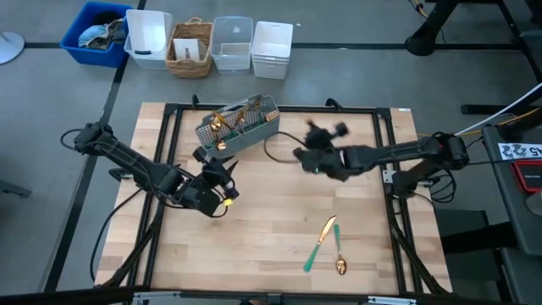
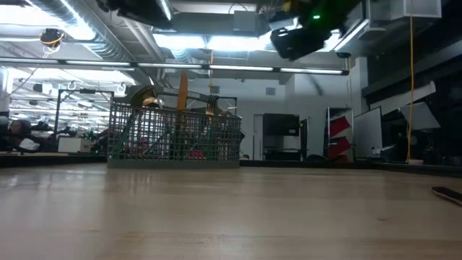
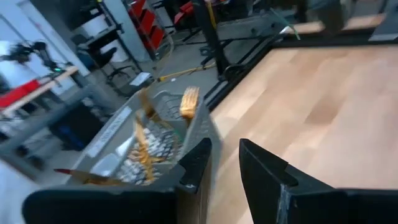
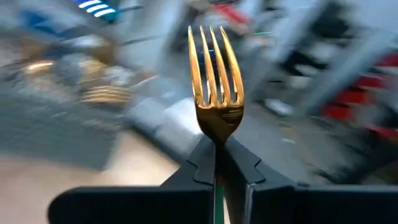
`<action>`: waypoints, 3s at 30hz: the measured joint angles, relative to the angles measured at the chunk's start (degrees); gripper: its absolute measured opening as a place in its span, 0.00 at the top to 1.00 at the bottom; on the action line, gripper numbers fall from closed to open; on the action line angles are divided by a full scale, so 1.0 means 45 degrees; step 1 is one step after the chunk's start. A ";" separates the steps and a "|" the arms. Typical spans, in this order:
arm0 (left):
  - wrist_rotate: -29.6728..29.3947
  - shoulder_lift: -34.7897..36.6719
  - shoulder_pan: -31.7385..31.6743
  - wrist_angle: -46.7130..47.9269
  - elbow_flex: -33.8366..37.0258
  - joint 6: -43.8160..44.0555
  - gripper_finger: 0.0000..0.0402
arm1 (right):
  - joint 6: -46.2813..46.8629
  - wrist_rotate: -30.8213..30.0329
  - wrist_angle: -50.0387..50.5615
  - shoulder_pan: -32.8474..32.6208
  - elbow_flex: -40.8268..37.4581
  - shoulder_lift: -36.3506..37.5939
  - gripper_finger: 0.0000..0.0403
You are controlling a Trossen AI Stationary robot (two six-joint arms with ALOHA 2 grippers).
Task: Sort silverware
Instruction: Put the fork into the middle right section of the silverware holder, then put the knife into the middle left section of the silverware holder
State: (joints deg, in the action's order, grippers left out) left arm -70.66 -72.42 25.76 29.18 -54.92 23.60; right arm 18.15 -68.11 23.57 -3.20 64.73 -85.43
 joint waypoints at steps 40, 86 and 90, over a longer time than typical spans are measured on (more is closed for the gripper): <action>-0.0790 -0.0010 -0.0714 0.4989 -0.0005 0.5070 0.82 | -0.3409 1.6935 -1.8658 0.6216 0.0024 -0.7266 0.95; 0.0516 -0.0100 -0.0738 0.2017 0.0005 0.6302 0.82 | -0.4140 1.6953 -0.5490 0.6211 0.0039 -0.1477 0.70; 0.1789 -0.0561 -0.0831 -0.0303 0.0005 0.4905 0.82 | -0.4140 1.7066 -0.2735 0.6060 0.0039 0.0166 0.70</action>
State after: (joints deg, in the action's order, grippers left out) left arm -62.61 -74.95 22.02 27.82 -54.89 45.67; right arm -0.48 8.69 11.26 24.07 64.90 -84.68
